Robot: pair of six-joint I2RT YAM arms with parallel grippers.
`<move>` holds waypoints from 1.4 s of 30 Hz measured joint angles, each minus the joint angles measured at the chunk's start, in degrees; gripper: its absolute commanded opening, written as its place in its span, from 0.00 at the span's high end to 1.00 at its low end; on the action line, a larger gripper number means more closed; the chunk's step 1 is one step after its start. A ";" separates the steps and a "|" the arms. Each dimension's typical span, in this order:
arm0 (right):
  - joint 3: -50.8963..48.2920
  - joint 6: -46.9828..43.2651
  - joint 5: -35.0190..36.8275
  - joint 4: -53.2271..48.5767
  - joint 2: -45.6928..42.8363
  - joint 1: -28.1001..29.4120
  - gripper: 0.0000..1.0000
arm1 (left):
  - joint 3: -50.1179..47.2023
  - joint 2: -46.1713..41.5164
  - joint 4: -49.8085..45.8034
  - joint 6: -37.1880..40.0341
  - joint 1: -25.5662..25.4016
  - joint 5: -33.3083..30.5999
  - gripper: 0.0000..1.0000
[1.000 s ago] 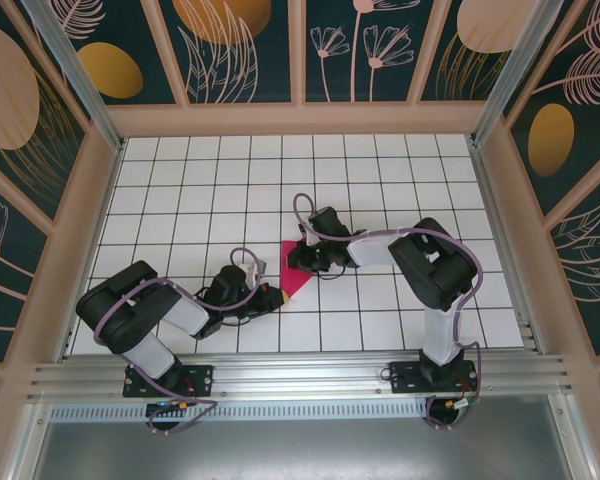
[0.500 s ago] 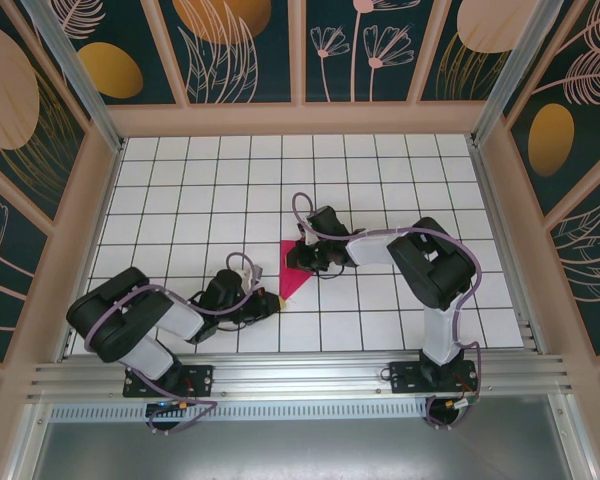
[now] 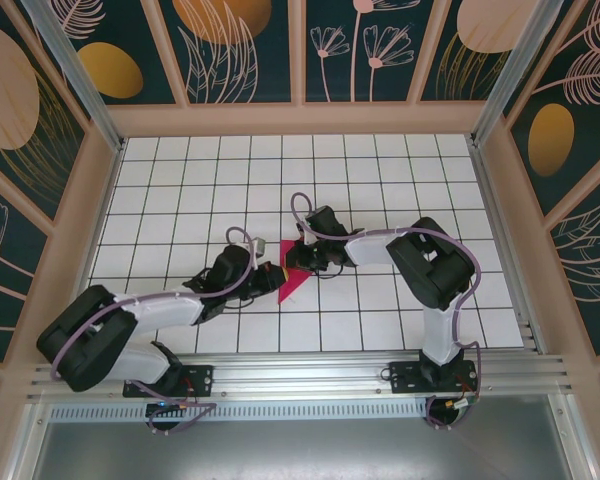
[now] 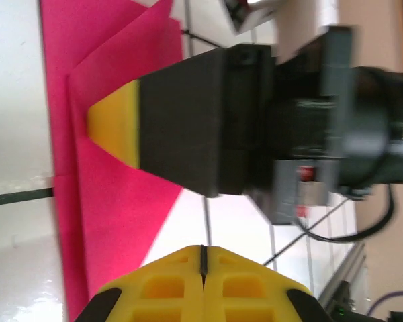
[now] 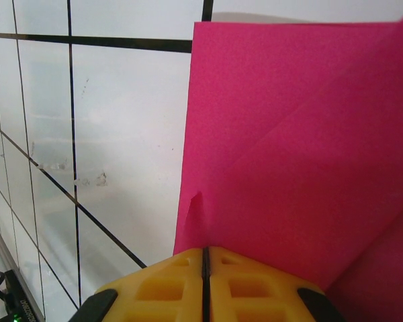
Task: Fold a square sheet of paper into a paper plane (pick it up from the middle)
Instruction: Fourth fold the wing at the center of the table.
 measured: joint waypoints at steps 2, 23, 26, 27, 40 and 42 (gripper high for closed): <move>0.04 0.00 0.17 0.00 0.00 0.07 0.89 | 0.37 3.34 -0.17 0.28 0.00 -0.39 0.98; 1.20 -0.22 1.53 -2.01 -0.20 0.44 0.87 | 1.46 11.87 2.36 1.44 0.11 -1.25 1.00; 1.03 -0.22 3.65 -2.93 -1.44 0.48 0.86 | 0.94 11.87 3.41 1.44 0.11 -1.29 1.00; 0.66 -0.20 4.26 -2.99 -2.23 0.28 0.85 | 0.90 11.87 3.56 1.44 0.11 -1.31 1.00; -3.37 -0.11 2.75 0.50 -8.39 0.11 0.88 | 1.14 12.24 3.72 1.81 0.11 -1.07 1.00; -3.34 0.02 2.23 1.01 -6.84 0.90 0.88 | 1.16 12.24 3.67 1.88 0.11 -1.05 1.00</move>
